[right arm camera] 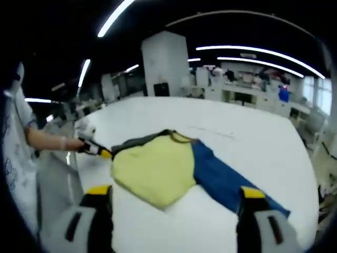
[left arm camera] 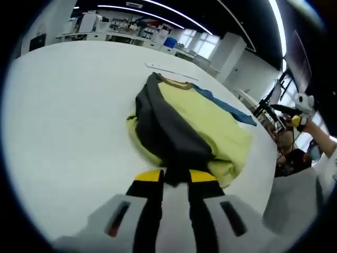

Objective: Fold the garment on the visible template until the final outline fits inside the template.

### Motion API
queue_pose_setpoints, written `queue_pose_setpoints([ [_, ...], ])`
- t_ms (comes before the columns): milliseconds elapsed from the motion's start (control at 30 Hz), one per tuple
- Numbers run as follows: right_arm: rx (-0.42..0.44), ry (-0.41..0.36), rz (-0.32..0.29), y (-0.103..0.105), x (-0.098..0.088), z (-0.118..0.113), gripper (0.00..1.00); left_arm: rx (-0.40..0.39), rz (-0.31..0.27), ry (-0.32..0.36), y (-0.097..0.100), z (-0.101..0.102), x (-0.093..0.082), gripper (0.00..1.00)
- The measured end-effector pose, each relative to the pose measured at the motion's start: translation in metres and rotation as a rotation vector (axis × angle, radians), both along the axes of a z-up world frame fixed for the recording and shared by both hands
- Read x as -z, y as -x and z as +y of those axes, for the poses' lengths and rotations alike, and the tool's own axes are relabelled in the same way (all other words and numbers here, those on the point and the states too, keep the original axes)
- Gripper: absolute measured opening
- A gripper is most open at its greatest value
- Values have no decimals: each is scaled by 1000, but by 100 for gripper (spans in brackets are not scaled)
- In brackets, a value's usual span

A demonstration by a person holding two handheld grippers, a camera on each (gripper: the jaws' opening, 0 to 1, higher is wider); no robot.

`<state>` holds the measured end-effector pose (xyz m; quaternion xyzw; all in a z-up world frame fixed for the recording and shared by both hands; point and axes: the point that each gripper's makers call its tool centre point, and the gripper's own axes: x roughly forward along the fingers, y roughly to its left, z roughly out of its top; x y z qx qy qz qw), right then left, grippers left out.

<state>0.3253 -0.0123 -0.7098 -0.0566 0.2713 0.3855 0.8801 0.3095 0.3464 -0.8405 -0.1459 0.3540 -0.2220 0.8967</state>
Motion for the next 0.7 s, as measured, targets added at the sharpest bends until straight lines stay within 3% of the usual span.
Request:
queue_pose_setpoints([
  [167,-3,3,15,3,6,1,99,-18,4,2,0,2,2,0],
  [267,-4,-3,9,4,3,3,99,-35,2,9,1,3,-5,0],
  [467,-4,-10,8,1,0,5,99,-17,-81,13,-6,5,-42,0],
  [700,-7,-16,11,2,2,8,99,30,-165,33,-22,-8,-86,0],
])
